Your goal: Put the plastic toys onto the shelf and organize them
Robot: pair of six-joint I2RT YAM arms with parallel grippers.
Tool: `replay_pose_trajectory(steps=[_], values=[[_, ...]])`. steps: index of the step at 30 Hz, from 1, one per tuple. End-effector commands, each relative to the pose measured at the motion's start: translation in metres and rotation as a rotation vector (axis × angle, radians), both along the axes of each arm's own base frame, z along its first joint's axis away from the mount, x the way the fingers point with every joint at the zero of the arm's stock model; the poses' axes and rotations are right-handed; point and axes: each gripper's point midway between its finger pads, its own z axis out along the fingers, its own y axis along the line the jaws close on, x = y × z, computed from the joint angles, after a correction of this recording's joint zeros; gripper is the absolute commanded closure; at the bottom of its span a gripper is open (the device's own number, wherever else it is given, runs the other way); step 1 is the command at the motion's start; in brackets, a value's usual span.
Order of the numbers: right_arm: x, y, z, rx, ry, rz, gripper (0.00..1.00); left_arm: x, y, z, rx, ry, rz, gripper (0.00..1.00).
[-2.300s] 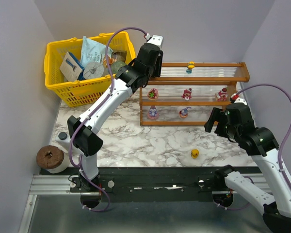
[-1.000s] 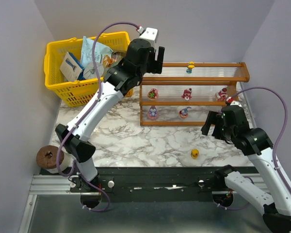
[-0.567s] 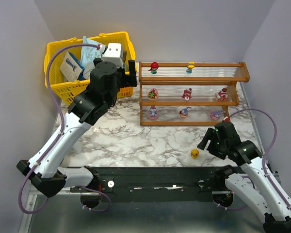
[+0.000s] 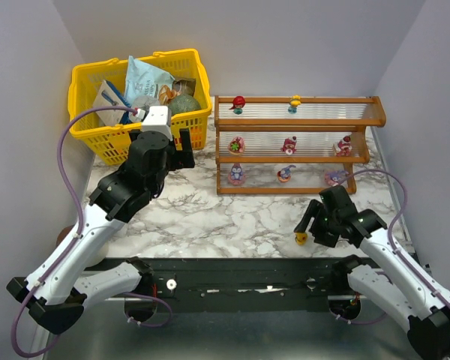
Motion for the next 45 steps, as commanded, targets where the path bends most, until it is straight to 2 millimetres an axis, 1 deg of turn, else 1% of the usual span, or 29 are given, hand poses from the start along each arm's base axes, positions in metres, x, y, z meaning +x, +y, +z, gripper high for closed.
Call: replay_pose_trajectory(steps=[1, 8, 12, 15, 17, 18, 21, 22, 28, 29, 31, 32, 35, 39, 40, 45], values=[[0.011, -0.001, -0.004, -0.034, 0.0, -0.024, 0.22, -0.007, 0.004, -0.005, -0.014, 0.022, 0.0, 0.01], [0.015, 0.002, -0.013, -0.055, 0.024, -0.01, 0.24, -0.005, 0.005, -0.01, -0.004, 0.027, 0.011, 0.01], [0.018, 0.007, -0.018, -0.05, 0.043, 0.0, 0.28, -0.003, 0.004, -0.014, 0.002, 0.036, 0.014, 0.01], [0.021, 0.008, -0.022, -0.055, 0.05, 0.01, 0.33, -0.002, 0.005, -0.016, 0.006, 0.038, 0.017, 0.01], [0.022, 0.01, -0.024, -0.055, 0.049, 0.027, 0.37, -0.001, 0.006, -0.018, 0.011, 0.042, 0.021, 0.01], [0.022, 0.01, -0.027, -0.059, 0.059, 0.036, 0.42, -0.001, 0.006, -0.019, 0.014, 0.044, 0.022, 0.01], [0.025, 0.011, -0.027, -0.071, 0.05, 0.069, 0.51, -0.001, 0.008, -0.019, 0.021, 0.044, 0.026, 0.01], [0.024, 0.016, -0.027, -0.055, 0.065, 0.09, 0.56, -0.001, 0.008, -0.021, 0.024, 0.046, 0.025, 0.01], [0.029, 0.026, -0.021, -0.058, 0.06, 0.264, 0.69, 0.001, 0.011, -0.024, 0.033, 0.048, 0.03, 0.01], [0.031, 0.029, -0.021, -0.066, 0.049, 0.33, 0.7, 0.001, 0.011, -0.024, 0.033, 0.049, 0.03, 0.01], [0.031, 0.034, -0.018, -0.052, 0.045, 0.395, 0.72, 0.002, 0.012, -0.025, 0.037, 0.051, 0.032, 0.01], [0.034, 0.038, -0.017, -0.055, 0.019, 0.465, 0.72, 0.002, 0.012, -0.026, 0.038, 0.053, 0.034, 0.01], [0.039, 0.045, -0.013, -0.049, -0.003, 0.563, 0.72, 0.004, 0.013, -0.027, 0.039, 0.055, 0.035, 0.01], [0.046, 0.055, -0.008, -0.03, -0.016, 0.632, 0.72, 0.005, 0.012, -0.029, 0.038, 0.062, 0.033, 0.01], [0.049, 0.06, -0.005, -0.017, -0.021, 0.653, 0.71, 0.005, 0.012, -0.029, 0.038, 0.062, 0.033, 0.01], [0.056, 0.067, -0.008, -0.08, -0.006, 0.731, 0.69, 0.007, 0.011, -0.03, 0.041, 0.065, 0.033, 0.01]])
